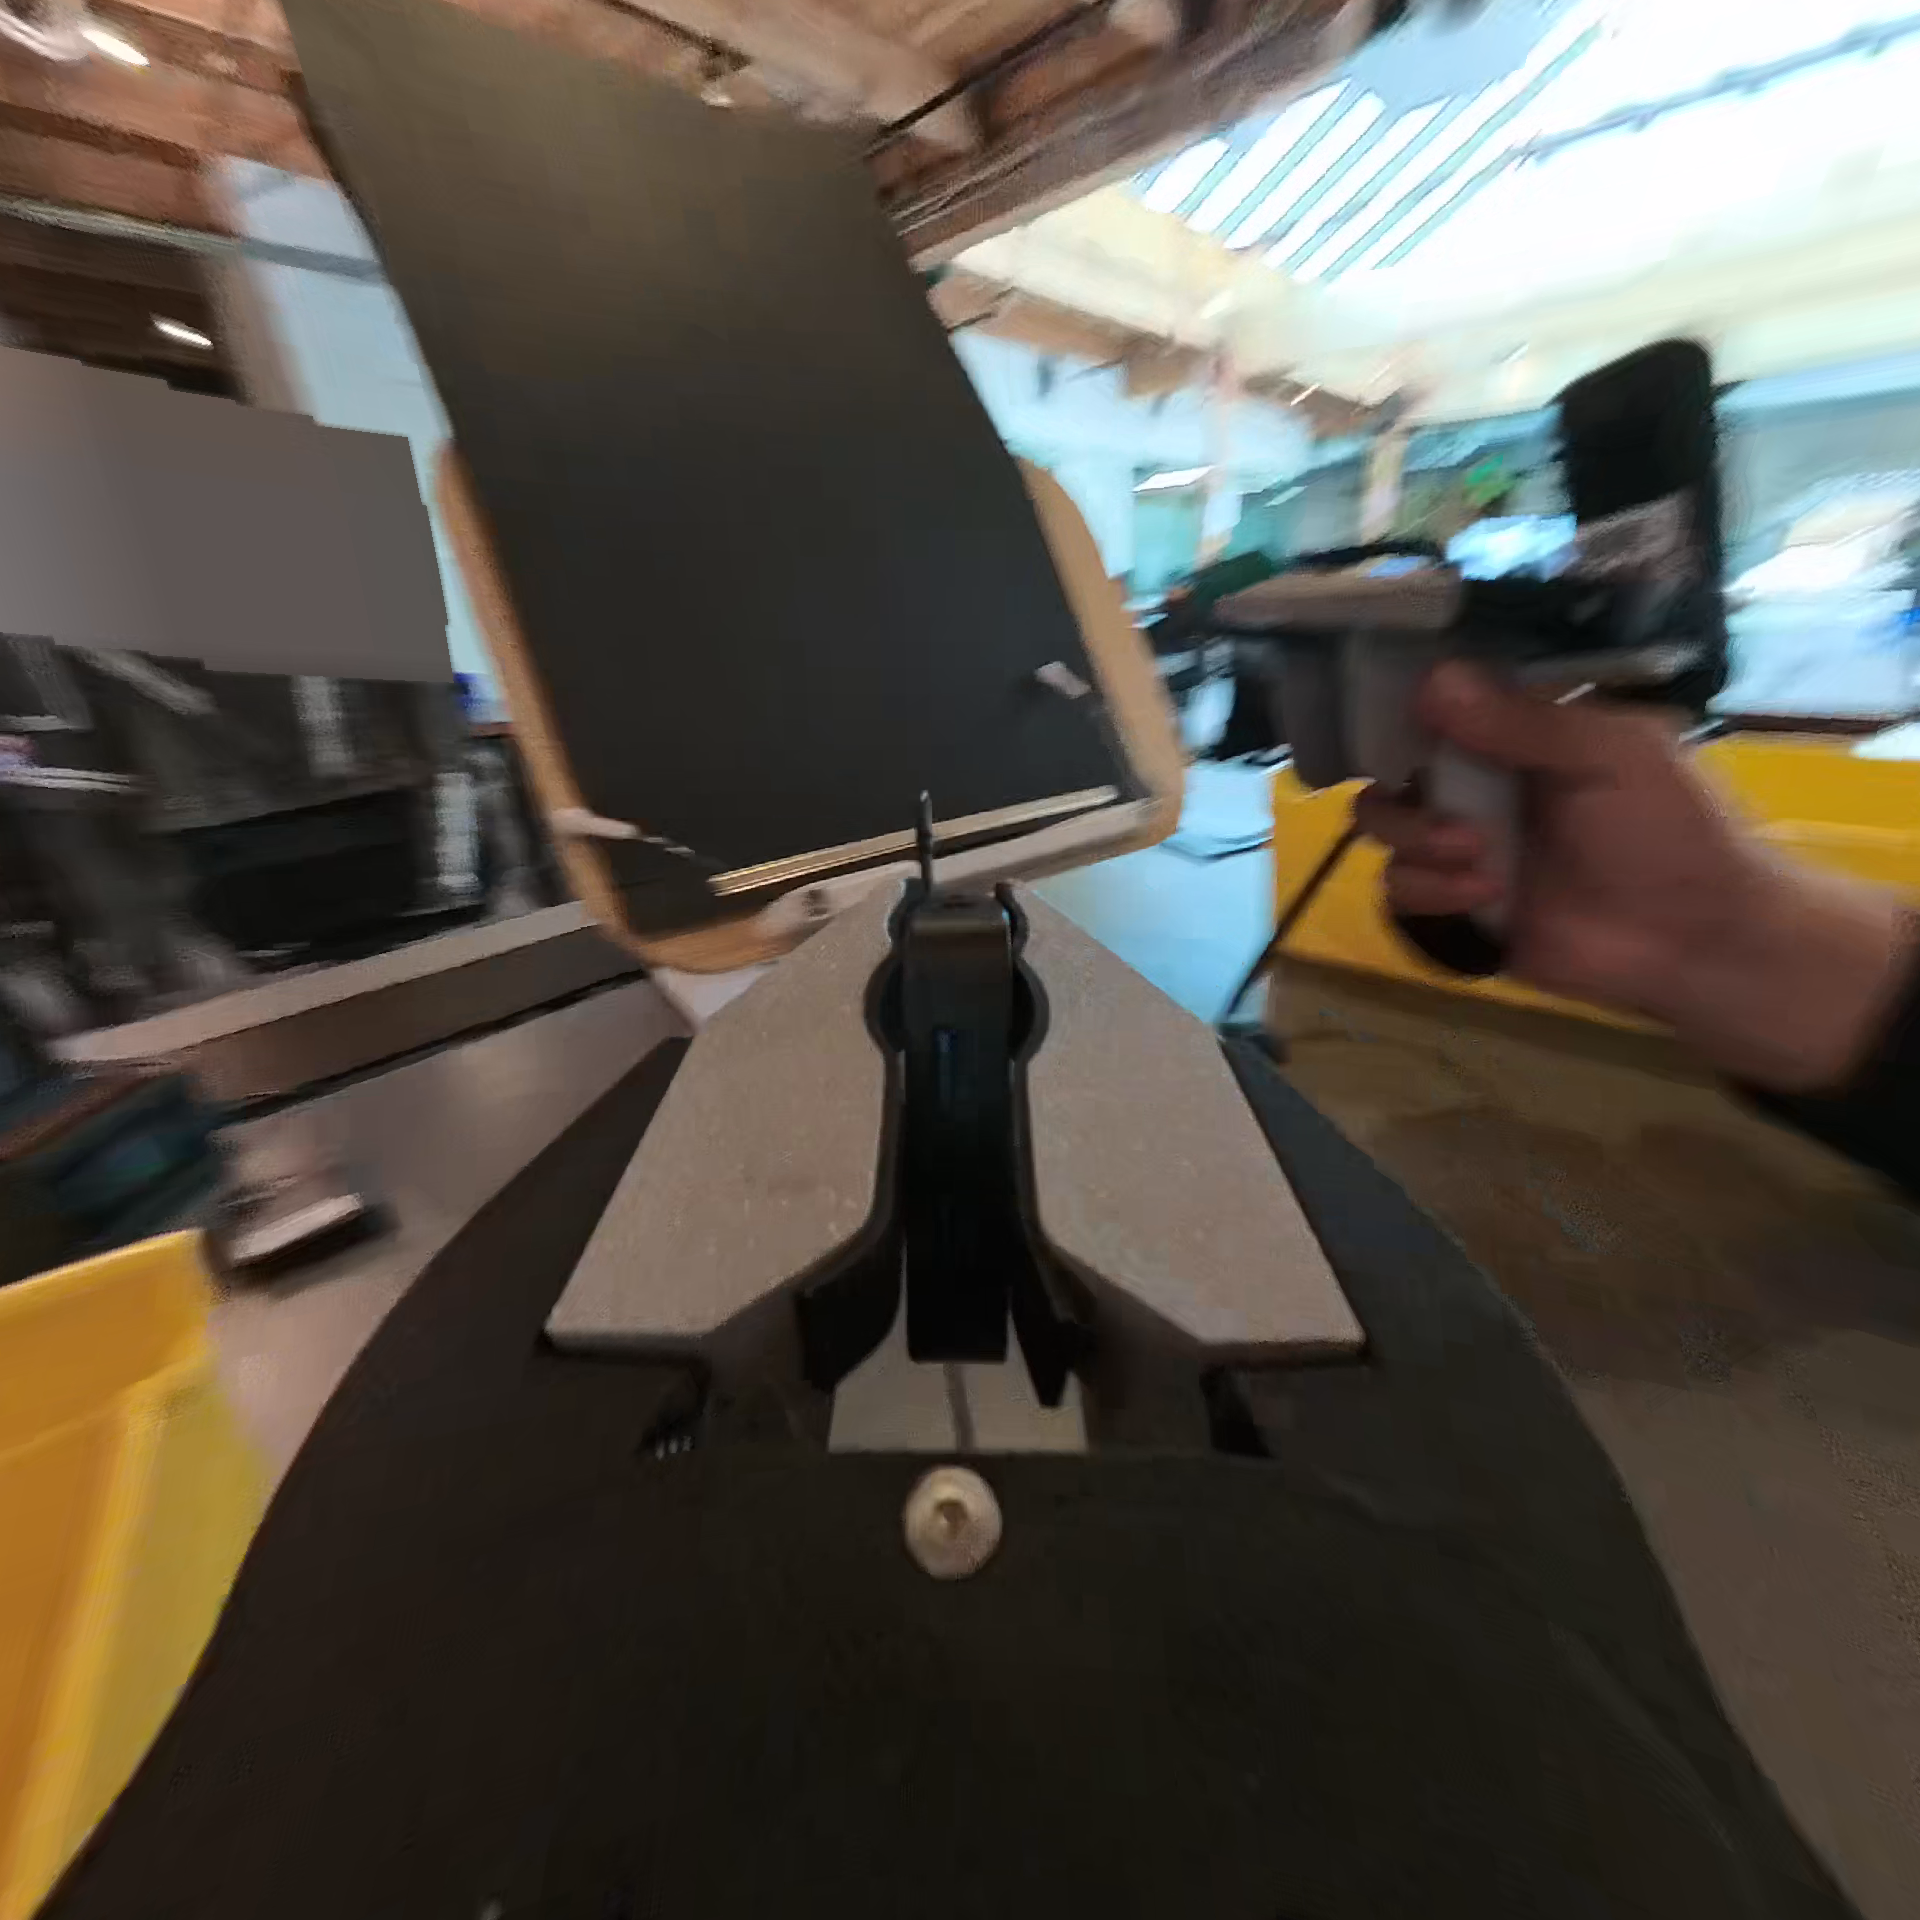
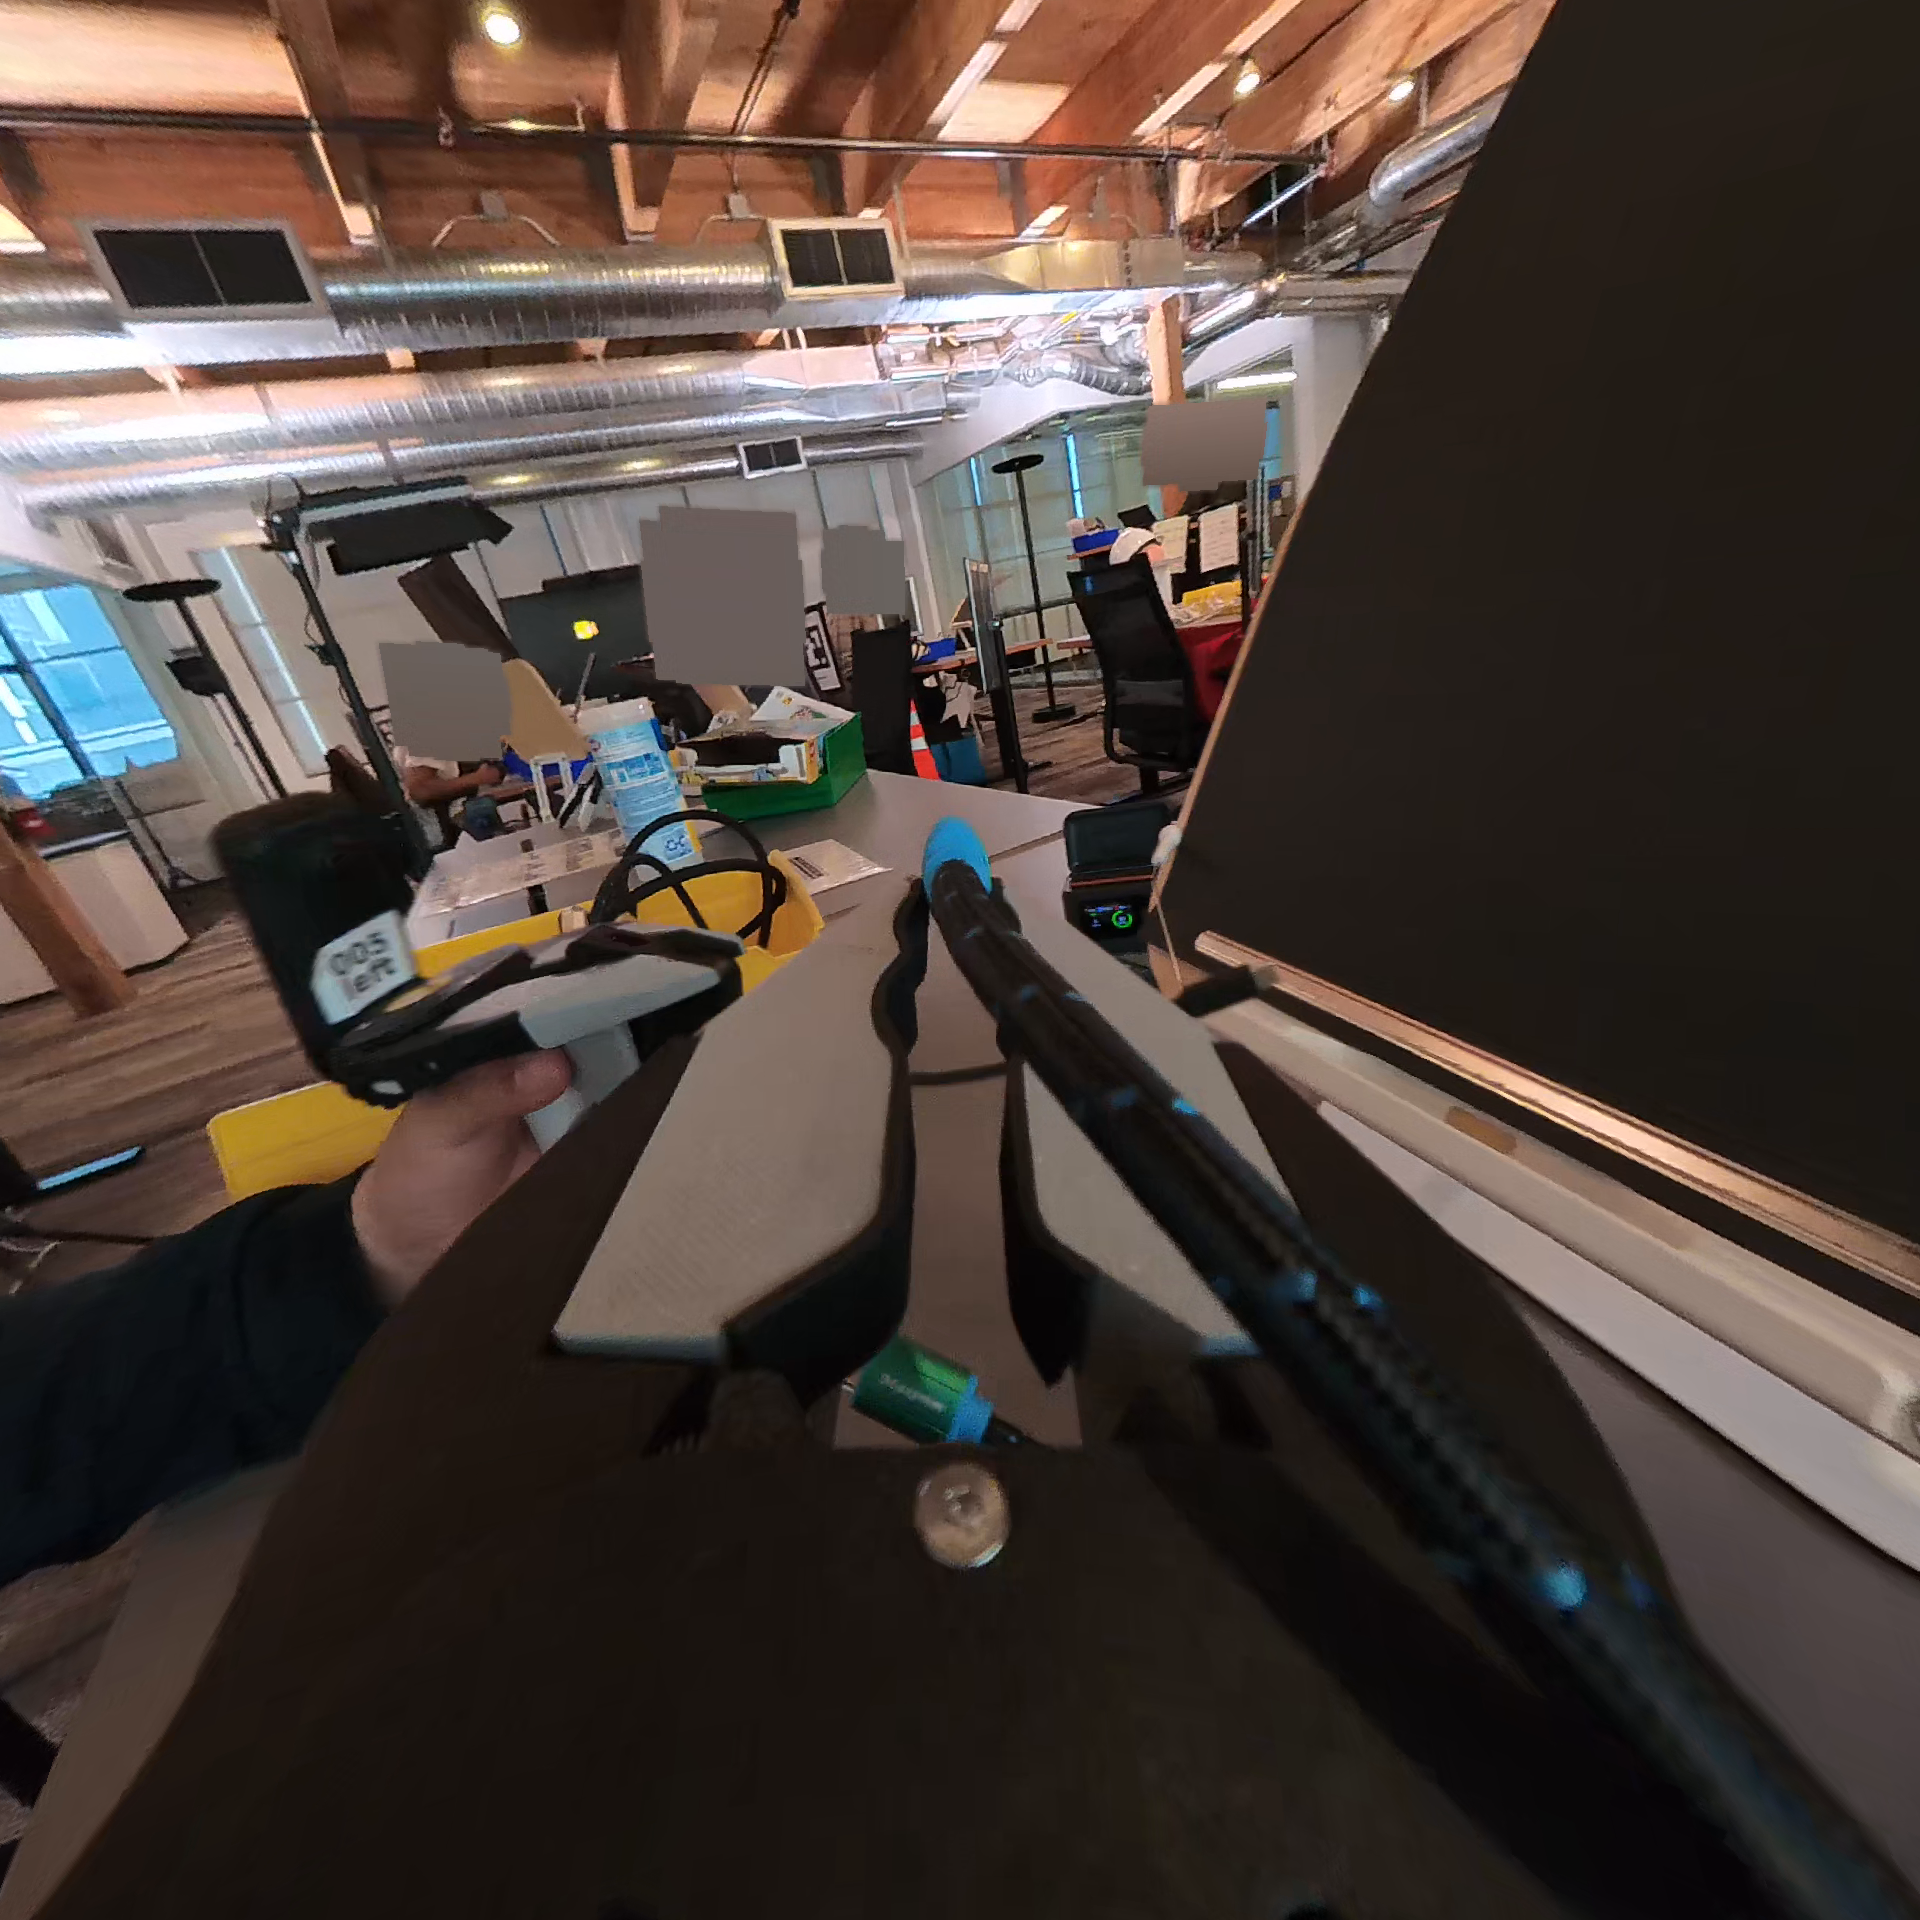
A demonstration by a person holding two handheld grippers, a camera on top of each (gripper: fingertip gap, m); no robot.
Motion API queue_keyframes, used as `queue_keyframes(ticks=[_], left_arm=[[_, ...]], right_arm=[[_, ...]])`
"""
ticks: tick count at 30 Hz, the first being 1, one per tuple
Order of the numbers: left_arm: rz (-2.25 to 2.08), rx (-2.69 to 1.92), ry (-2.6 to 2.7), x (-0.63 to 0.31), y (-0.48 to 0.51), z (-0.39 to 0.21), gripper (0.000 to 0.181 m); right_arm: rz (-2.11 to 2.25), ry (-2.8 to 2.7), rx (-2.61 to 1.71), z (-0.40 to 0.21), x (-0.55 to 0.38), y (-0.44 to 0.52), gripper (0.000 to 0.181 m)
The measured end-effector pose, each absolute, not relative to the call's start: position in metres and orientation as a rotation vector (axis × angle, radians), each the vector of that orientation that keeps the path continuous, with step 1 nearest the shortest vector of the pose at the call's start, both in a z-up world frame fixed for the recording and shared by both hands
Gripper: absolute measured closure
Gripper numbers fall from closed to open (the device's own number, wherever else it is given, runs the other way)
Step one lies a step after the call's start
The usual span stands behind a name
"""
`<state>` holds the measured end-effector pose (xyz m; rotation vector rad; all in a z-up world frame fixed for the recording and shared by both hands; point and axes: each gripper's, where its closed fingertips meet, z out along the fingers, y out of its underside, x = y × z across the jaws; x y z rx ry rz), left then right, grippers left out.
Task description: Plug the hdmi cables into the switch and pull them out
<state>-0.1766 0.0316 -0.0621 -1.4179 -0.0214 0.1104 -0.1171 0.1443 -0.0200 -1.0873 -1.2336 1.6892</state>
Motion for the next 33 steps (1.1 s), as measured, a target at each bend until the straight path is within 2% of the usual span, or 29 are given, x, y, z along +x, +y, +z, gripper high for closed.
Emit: queue_keyframes(ticks=[3,20,26,30,33], left_arm=[[0.343,-1.473,0.000,-0.184,0.032,-0.068,0.170],[0.599,-1.603,0.202,-0.173,0.051,-0.100,0.170],[0.616,-1.624,0.271,-0.166,0.056,-0.105,0.170],[0.610,-1.612,0.256,-0.167,0.052,-0.101,0.170],[0.613,-1.602,0.250,-0.168,0.051,-0.098,0.170]], right_arm=[[1.674,-1.262,-1.108,-0.023,-0.118,0.146,0.173],[1.658,-1.852,-1.085,-0.074,-0.117,0.061,0.173],[1.548,-2.085,-0.930,-0.020,-0.029,0.007,0.173],[1.449,-2.068,-0.981,0.024,0.028,0.033,0.173],[1.258,-2.050,-1.155,0.029,0.061,0.083,0.173]])
